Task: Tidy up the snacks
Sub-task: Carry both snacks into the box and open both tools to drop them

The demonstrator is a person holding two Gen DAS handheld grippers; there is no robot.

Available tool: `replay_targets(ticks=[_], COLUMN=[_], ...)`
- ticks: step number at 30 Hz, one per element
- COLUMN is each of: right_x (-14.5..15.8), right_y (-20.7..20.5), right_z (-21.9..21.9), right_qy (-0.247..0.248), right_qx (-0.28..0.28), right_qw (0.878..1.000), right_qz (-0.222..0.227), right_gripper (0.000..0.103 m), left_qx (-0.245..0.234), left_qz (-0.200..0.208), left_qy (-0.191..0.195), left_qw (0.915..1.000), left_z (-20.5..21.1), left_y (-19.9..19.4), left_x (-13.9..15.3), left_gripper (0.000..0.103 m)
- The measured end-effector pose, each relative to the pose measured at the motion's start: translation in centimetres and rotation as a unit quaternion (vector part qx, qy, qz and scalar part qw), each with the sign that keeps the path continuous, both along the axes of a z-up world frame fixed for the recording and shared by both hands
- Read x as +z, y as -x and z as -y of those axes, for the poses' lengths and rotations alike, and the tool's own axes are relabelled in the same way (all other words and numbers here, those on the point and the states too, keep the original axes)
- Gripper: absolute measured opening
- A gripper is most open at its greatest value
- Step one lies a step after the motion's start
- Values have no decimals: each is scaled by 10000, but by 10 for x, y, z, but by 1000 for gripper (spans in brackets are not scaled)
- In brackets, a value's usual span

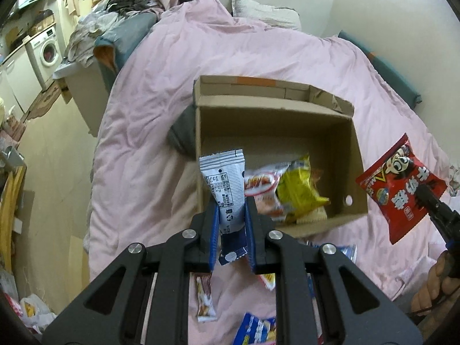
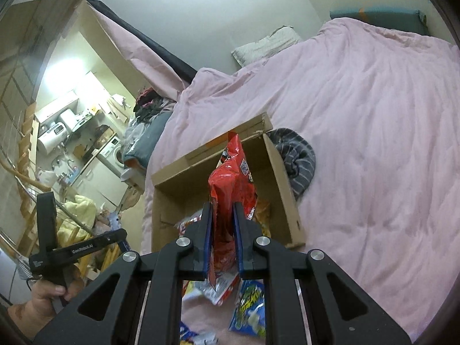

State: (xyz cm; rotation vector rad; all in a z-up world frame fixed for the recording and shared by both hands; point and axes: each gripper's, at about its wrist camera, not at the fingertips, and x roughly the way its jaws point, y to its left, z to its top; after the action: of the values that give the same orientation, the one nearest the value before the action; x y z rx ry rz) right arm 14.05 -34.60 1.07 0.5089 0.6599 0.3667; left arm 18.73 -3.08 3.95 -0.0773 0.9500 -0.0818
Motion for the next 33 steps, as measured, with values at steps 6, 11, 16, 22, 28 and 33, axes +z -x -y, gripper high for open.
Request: replay_targets(ticks=[6, 11, 16, 22, 28, 33], right_x=[-1, -1, -12, -25, -38, -44], right_y=[-24, -45, -67, -84, -89, -89], right_z=[-3, -10, -24, -43, -56, -66], right_qy=[91, 297, 734, 1141, 1603, 2254], right_qx=[-66, -73, -74, 14, 92, 1], right_qw=[9999, 9995, 9973, 9934, 9867, 9737], right_qz=[11, 82, -45, -127, -244, -318], right_gripper=[14, 14, 14, 14, 14, 14], left_qx=[-61, -111, -137, -169, -102, -138], left_qz=[28, 172, 255, 133, -33, -102], left_qy=[-65, -222, -311, -232, -107, -180], left_qw=[10000, 9995, 9991, 9995, 9999, 9997], left_z=[12, 21, 21, 22, 20, 26], left_y=[-27, -46, -63, -75, -81, -81], left_x=[-5, -13, -33, -46, -56, -65], left_gripper=[13, 14, 13, 13, 14, 14])
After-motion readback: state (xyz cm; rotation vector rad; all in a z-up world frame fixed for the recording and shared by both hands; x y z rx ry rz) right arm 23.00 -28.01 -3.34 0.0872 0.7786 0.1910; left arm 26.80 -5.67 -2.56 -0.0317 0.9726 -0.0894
